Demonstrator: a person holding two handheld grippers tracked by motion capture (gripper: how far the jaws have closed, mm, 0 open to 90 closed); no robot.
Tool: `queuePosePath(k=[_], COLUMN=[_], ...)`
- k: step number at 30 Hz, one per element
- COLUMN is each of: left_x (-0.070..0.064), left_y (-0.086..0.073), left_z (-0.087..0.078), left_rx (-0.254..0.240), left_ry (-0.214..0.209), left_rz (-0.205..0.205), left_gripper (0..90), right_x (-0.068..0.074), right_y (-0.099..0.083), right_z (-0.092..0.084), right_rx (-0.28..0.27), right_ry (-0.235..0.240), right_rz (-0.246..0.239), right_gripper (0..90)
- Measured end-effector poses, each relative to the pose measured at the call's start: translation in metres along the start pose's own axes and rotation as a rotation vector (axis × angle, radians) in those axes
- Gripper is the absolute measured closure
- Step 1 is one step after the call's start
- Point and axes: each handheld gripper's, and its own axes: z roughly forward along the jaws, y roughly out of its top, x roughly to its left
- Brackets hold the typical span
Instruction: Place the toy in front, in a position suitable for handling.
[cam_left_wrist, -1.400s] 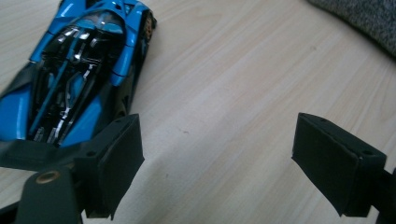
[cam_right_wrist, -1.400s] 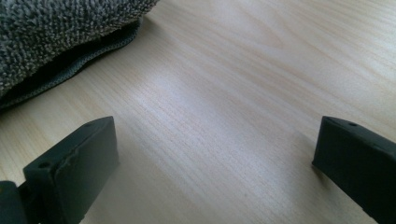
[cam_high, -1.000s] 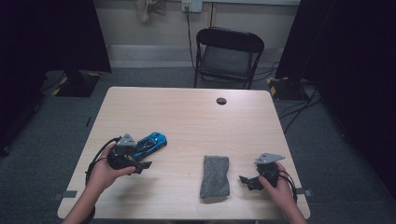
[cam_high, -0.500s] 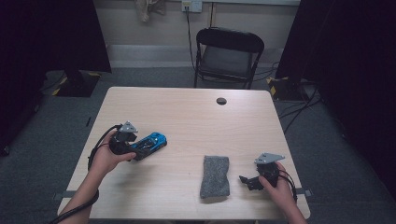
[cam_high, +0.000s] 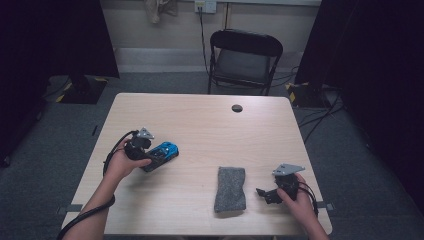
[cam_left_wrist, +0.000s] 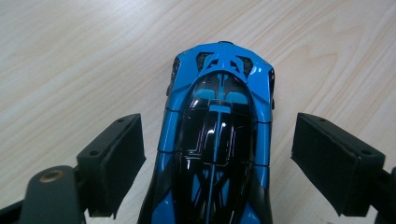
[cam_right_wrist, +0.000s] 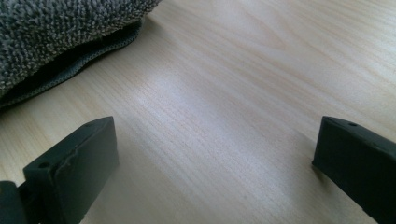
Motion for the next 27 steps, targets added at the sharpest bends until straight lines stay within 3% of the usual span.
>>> queuePosePath(k=[2, 9, 12, 15, 24, 27], left_x=[0.001, 0.002, 0.002, 0.003, 0.004, 0.005], left_y=[0.000, 0.003, 0.003, 0.001, -0.004, -0.006], left_z=[0.004, 0.016, 0.020, 0.023, 0.026, 0.026], left_rx=[0.001, 0.015, 0.028, 0.039, 0.075, 0.078], left_ry=[-0.016, -0.004, -0.020, -0.021, -0.020, -0.023], left_rz=[-0.013, 0.000, 0.003, -0.015, 0.010, 0.001], left_gripper=[16.7, 17.0, 16.8, 16.6, 16.8, 16.8], right_x=[0.000, -0.001, -0.001, -0.001, -0.001, -0.001], right_y=[0.000, 0.000, 0.000, 0.001, 0.001, 0.001], right_z=[0.000, 0.000, 0.000, 0.001, 0.001, 0.001], right_rx=[-0.001, 0.000, -0.001, -0.001, -0.001, -0.001], right_ry=[0.003, 0.006, 0.007, 0.008, 0.012, 0.012], right_rz=[-0.002, -0.003, -0.006, -0.006, -0.009, -0.009], right_gripper=[0.0, 0.0, 0.0, 0.0, 0.0, 0.0])
